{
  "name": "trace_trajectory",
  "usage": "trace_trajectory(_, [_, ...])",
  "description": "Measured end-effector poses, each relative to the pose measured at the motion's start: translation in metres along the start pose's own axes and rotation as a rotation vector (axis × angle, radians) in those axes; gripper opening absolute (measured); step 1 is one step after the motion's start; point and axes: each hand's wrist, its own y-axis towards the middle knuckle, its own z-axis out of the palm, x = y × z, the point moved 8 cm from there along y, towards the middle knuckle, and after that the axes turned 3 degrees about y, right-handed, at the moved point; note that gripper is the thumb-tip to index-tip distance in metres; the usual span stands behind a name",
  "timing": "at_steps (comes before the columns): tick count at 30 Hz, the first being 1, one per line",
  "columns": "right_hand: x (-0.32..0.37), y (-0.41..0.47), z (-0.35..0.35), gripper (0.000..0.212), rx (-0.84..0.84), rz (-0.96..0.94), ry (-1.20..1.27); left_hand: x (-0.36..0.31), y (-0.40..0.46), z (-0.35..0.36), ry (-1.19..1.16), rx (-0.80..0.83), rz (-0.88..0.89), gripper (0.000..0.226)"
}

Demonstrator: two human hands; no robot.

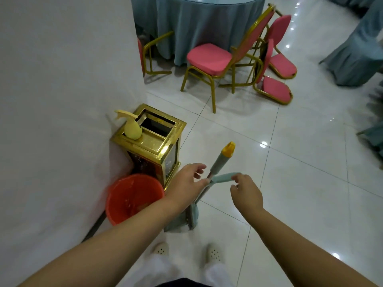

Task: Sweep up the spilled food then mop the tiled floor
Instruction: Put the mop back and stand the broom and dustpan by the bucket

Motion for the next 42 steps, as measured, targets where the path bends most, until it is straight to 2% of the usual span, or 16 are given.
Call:
trace_trajectory(3, [-0.010,0.023,0.004,0.037,0.038,-0.048,-0.039,-0.009,0.012,0.012,-0.019,-0.011,0.009,0.043])
trace_trajectory(7, [-0.024,0.052,0.015,0.048,0.167,-0.115,-0.058,-0.025,0.019,0.029,-0.082,-0.079,0.009,0.020])
trace_trajectory(9, [-0.028,0.062,0.017,0.049,0.227,-0.177,-0.099,-0.029,0.018,0.037,-0.125,-0.132,-0.031,0.020])
trace_trajectory(15, [-0.036,0.074,0.024,0.035,0.378,-0.353,-0.125,-0.030,0.000,0.057,-0.268,-0.291,-0.114,0.020])
trace_trajectory(20, [-0.036,0.061,0.023,0.028,0.459,-0.541,-0.162,-0.033,-0.028,0.063,-0.261,-0.424,-0.091,0.023])
trace_trajectory(31, [-0.014,0.008,0.012,0.035,0.355,-0.764,-0.217,-0.034,-0.095,0.053,-0.311,-0.568,-0.058,0.017])
trace_trajectory(35, [0.008,-0.028,0.024,0.036,0.350,-0.819,-0.225,-0.020,-0.133,0.030,-0.310,-0.621,-0.033,0.024])
trace_trajectory(42, [0.049,-0.110,0.062,0.034,0.395,-0.853,-0.276,0.028,-0.210,-0.007,-0.335,-0.666,-0.045,0.017])
